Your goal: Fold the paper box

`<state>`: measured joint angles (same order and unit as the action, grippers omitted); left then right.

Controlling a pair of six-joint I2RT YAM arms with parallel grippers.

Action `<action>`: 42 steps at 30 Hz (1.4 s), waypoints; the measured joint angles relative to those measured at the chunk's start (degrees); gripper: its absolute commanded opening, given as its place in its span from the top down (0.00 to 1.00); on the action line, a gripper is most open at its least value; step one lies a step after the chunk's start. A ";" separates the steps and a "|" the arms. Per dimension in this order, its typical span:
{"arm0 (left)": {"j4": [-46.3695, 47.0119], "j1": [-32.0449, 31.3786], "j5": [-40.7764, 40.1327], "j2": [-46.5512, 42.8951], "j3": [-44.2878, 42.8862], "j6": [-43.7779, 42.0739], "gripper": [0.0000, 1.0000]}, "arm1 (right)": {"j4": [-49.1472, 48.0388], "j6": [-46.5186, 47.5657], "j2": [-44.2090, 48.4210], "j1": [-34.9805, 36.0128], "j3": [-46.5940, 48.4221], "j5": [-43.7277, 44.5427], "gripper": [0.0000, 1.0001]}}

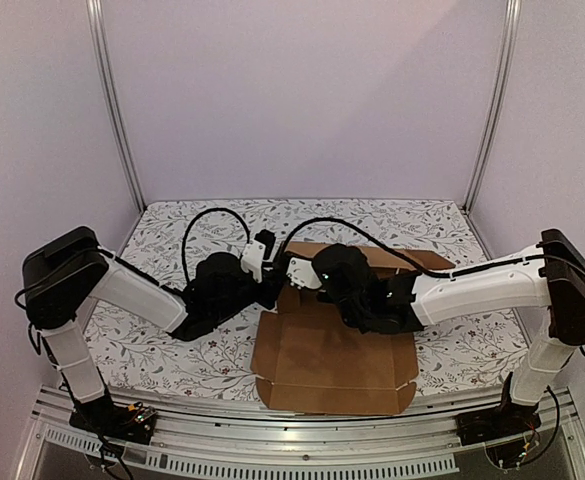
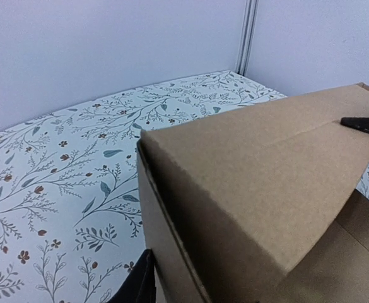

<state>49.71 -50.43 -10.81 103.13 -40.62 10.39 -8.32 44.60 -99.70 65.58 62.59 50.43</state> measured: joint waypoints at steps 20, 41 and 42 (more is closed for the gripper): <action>-7.19 -3.34 -10.67 0.90 -5.01 3.39 0.56 | 6.14 -7.15 -3.56 0.90 5.75 3.23 1.00; 0.33 -1.92 -5.77 4.55 0.11 4.57 0.58 | 5.73 -9.22 -3.67 1.42 5.75 2.23 1.00; 0.81 -1.81 -5.62 4.85 0.11 4.57 0.58 | 5.73 -9.22 -3.67 1.40 5.75 2.25 1.00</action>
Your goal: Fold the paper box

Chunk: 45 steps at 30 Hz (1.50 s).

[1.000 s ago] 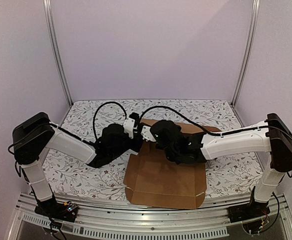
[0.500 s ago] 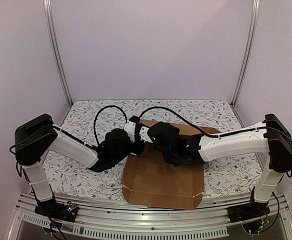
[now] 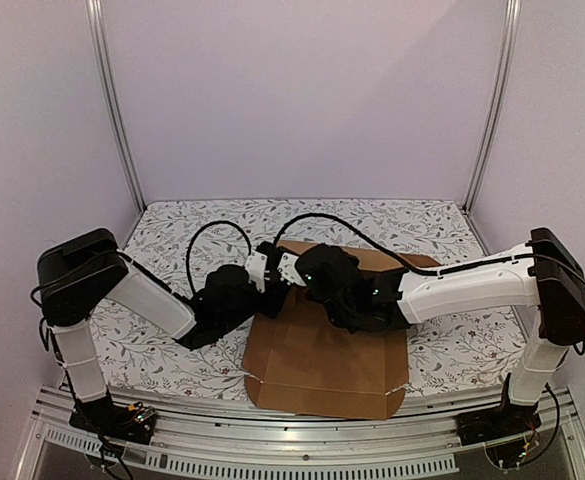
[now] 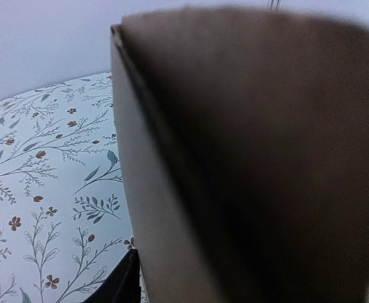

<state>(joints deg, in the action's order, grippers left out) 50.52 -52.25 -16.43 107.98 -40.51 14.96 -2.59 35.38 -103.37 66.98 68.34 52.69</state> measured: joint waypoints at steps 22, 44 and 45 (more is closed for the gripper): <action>-0.66 1.62 2.43 1.97 -2.97 0.59 1.00 | 5.44 -2.99 0.00 0.79 4.11 -3.96 0.52; -6.75 0.68 4.42 -1.27 -4.02 -5.97 1.00 | 23.61 -16.92 17.55 2.56 9.11 -19.41 0.03; -6.99 0.68 4.79 -1.27 -4.02 -6.38 1.00 | 24.33 -17.49 18.05 2.25 9.42 -20.09 0.03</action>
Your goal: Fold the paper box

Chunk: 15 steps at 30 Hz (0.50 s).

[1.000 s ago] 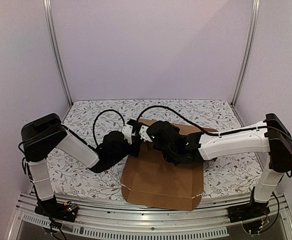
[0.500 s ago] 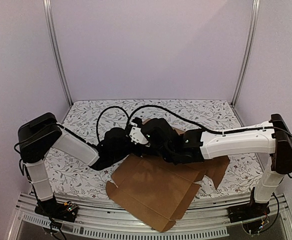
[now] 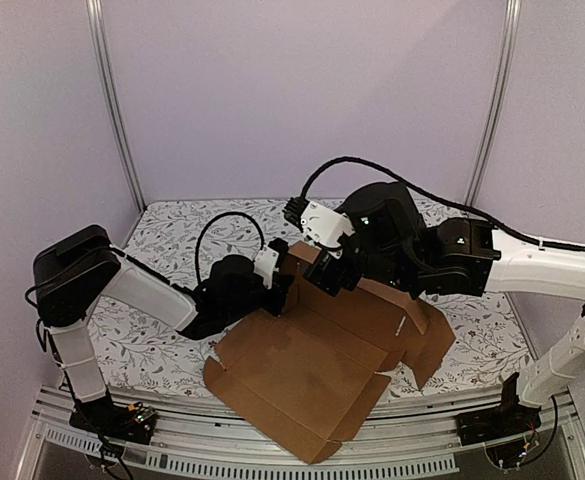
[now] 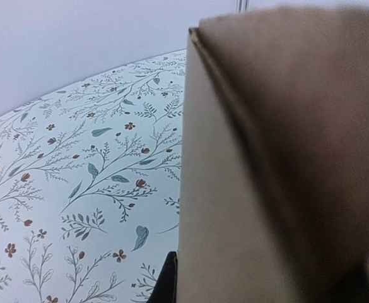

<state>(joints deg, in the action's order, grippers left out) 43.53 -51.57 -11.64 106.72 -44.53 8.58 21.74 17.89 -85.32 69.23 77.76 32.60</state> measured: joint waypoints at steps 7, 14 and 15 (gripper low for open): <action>0.52 0.24 4.55 0.00 0.15 -3.13 1.00 | 4.44 -6.84 1.27 -6.71 1.27 -7.76 0.09; 2.97 0.26 11.17 1.38 0.31 -5.70 1.00 | 4.61 -13.84 -0.79 -13.25 1.68 -16.72 0.39; 3.76 0.26 12.00 1.97 0.28 -5.77 1.00 | 4.37 -14.62 -1.40 -13.73 1.79 -17.53 0.44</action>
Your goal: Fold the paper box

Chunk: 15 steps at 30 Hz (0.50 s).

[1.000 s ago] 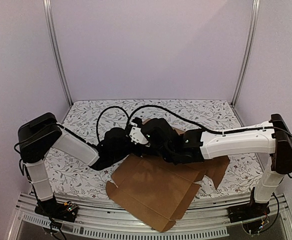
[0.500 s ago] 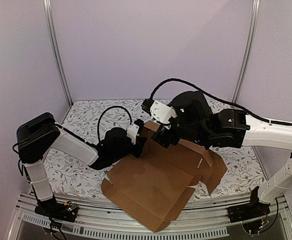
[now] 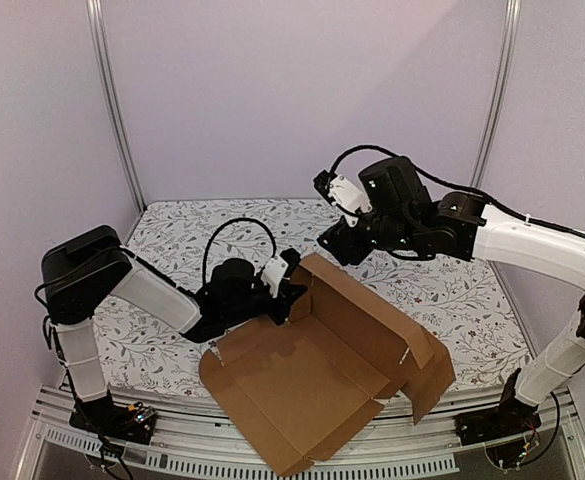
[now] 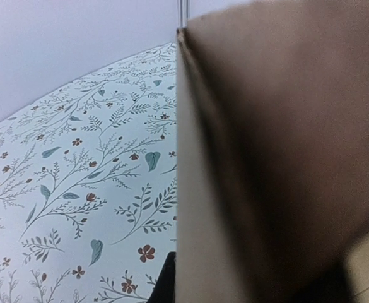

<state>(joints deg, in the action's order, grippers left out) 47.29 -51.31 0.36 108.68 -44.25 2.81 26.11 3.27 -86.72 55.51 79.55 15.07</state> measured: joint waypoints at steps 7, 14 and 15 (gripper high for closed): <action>3.10 0.00 4.15 3.93 -2.40 0.00 1.00 | -3.41 -6.01 -4.20 -2.69 -0.02 -4.74 0.91; 2.95 0.00 6.05 5.62 -4.66 0.20 0.98 | -8.26 -9.62 -6.03 -3.19 -1.03 -6.60 1.00; 2.95 0.00 6.10 5.68 -4.72 0.20 0.97 | -8.98 -10.05 -6.32 -3.19 -1.53 -6.91 1.00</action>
<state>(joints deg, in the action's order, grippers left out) 50.24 -51.31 6.46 114.37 -48.97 3.01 17.12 -6.79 -93.03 52.31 78.02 8.16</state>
